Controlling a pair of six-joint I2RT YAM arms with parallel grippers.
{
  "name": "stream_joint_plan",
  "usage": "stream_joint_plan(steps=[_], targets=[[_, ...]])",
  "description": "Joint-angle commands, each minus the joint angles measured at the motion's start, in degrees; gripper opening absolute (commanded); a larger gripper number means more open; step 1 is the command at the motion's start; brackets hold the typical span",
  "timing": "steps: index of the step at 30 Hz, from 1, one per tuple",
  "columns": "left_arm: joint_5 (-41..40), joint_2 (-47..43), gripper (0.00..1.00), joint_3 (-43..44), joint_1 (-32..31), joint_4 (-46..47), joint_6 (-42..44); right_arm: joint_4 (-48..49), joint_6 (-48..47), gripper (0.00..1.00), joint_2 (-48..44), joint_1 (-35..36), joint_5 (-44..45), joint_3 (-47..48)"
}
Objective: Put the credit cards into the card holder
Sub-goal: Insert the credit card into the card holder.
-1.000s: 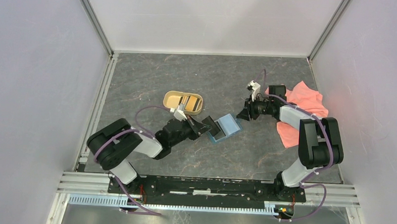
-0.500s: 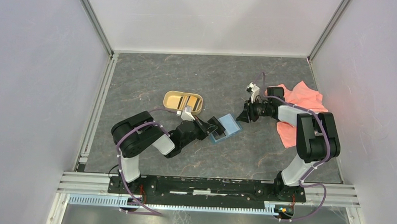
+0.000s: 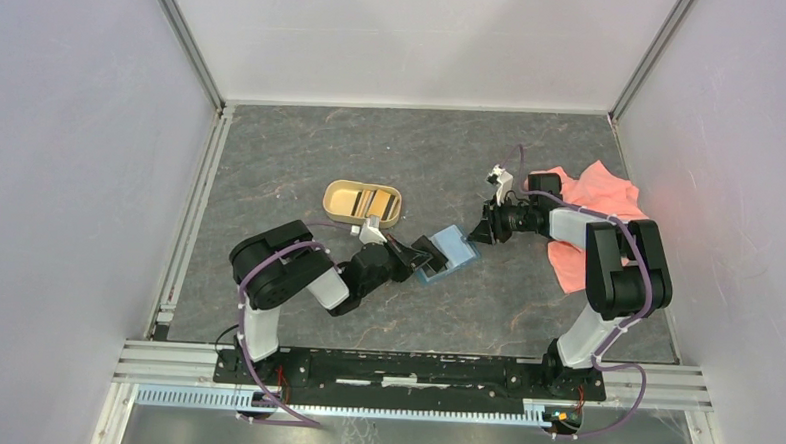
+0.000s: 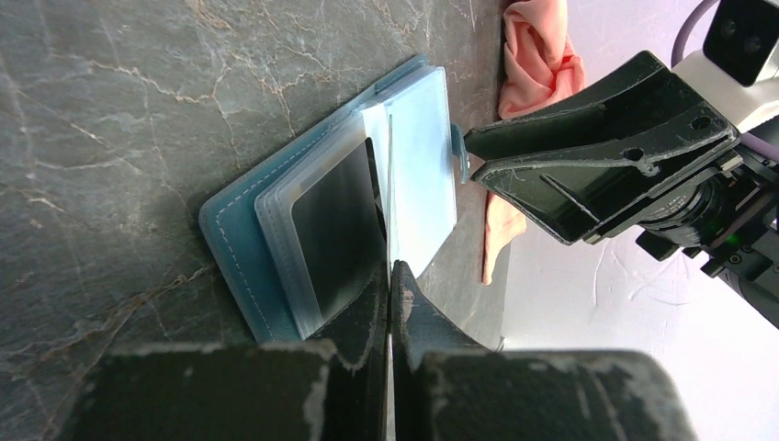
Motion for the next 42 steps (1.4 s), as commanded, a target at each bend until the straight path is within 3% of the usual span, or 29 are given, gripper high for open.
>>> stream_joint_plan(steps=[1,26,42], targets=[[-2.2,0.9,0.02,0.7,-0.5,2.2,-2.7,1.1,0.6,0.38,0.2,-0.3,-0.6,1.1],[1.3,7.6,0.02,1.5,-1.2,12.9,-8.7,-0.9,-0.4,0.36,2.5,-0.1,0.8,1.8],[3.2,11.3,0.02,3.9,-1.4,12.1,-11.4,-1.1,-0.4,0.35,2.3,-0.2,-0.1,2.0]])
